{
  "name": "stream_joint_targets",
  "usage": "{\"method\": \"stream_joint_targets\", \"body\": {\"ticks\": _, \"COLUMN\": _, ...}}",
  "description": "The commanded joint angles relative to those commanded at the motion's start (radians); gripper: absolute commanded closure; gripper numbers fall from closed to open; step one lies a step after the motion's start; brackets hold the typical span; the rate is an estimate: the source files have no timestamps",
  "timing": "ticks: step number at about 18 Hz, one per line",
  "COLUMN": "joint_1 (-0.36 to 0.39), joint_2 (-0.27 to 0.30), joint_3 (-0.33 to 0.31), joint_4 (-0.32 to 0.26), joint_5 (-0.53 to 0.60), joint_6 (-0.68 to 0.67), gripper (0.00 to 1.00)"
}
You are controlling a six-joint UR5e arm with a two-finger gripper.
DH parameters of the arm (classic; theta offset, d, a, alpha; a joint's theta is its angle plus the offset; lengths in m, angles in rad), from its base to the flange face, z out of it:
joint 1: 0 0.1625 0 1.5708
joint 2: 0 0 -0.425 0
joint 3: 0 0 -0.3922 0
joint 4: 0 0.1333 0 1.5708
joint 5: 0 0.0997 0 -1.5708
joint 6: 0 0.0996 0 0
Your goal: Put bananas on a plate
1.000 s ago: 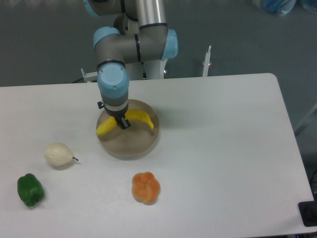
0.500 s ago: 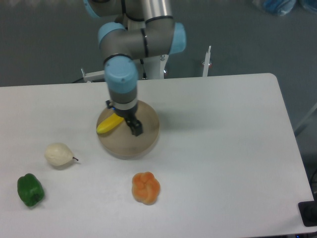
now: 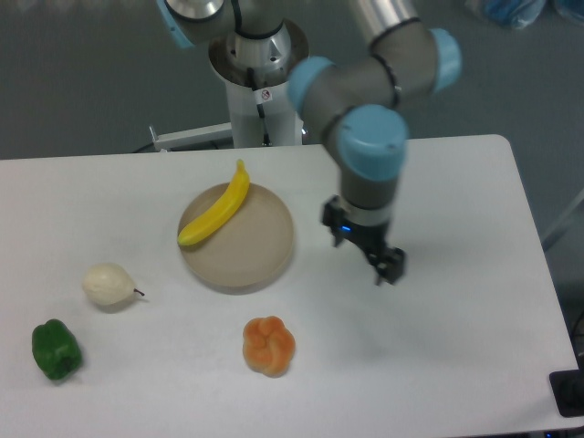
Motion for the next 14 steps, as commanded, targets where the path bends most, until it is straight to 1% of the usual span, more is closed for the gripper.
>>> {"method": "stream_joint_targets", "body": {"ticks": 1, "joint_1": 0.020, "joint_2": -0.025, "joint_3": 0.025, "joint_4": 0.000, "joint_5": -0.002, "joint_6": 0.028, "gripper": 0.00}}
{"method": "stream_joint_targets", "body": {"ticks": 3, "joint_1": 0.029, "joint_2": -0.069, "joint_3": 0.069, "joint_4": -0.002, "joint_5": 0.002, "joint_6": 0.081, "gripper": 0.00}}
{"method": "stream_joint_targets", "body": {"ticks": 5, "joint_1": 0.057, "joint_2": -0.092, "joint_3": 0.085, "joint_4": 0.006, "joint_5": 0.002, "joint_6": 0.103, "gripper": 0.00}}
{"method": "stream_joint_targets", "body": {"ticks": 8, "joint_1": 0.063, "joint_2": -0.131, "joint_3": 0.118, "joint_4": 0.009, "joint_5": 0.002, "joint_6": 0.129, "gripper": 0.00}}
{"method": "stream_joint_targets", "body": {"ticks": 14, "joint_1": 0.063, "joint_2": -0.138, "joint_3": 0.124, "joint_4": 0.009, "joint_5": 0.002, "joint_6": 0.131, "gripper": 0.00}}
